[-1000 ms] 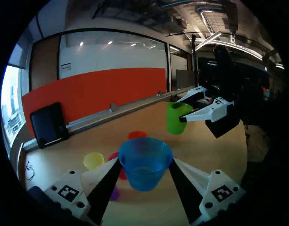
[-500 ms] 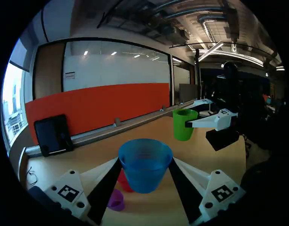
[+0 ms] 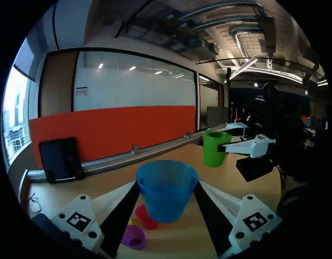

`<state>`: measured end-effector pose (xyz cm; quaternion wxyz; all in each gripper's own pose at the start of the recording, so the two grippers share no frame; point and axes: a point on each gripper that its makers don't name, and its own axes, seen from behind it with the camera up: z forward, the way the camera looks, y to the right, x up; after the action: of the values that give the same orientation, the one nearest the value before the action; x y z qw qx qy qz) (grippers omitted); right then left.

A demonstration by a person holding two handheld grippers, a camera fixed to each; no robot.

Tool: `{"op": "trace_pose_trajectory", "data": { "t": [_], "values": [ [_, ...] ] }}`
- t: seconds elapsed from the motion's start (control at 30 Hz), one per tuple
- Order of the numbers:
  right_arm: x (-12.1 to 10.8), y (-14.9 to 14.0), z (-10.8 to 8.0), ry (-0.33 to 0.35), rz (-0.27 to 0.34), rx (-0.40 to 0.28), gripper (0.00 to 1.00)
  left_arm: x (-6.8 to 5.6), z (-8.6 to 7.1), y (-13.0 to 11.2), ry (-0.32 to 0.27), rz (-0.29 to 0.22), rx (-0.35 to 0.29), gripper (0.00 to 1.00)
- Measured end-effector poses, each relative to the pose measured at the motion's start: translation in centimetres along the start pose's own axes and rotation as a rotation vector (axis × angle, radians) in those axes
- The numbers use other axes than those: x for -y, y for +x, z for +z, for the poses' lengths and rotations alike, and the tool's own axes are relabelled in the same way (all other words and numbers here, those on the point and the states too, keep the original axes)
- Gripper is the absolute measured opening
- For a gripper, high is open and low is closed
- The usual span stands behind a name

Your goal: Pour water

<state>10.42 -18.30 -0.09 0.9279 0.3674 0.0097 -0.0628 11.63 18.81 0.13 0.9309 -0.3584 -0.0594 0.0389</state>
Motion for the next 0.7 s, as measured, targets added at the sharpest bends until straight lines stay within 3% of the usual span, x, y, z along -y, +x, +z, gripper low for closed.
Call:
{"op": "trace_pose_trajectory", "data": {
  "t": [0.3, 0.7],
  "values": [
    [0.1, 0.4, 0.1, 0.002, 0.009, -0.014, 0.93, 0.0, 0.2, 0.2, -0.006, 0.017, -0.011, 0.85],
    [1.4, 0.5, 0.6, 0.041, 0.015, -0.011, 0.93, 0.6, 0.1, 1.6, 0.013, 0.094, -0.035, 0.85]
  ]
}}
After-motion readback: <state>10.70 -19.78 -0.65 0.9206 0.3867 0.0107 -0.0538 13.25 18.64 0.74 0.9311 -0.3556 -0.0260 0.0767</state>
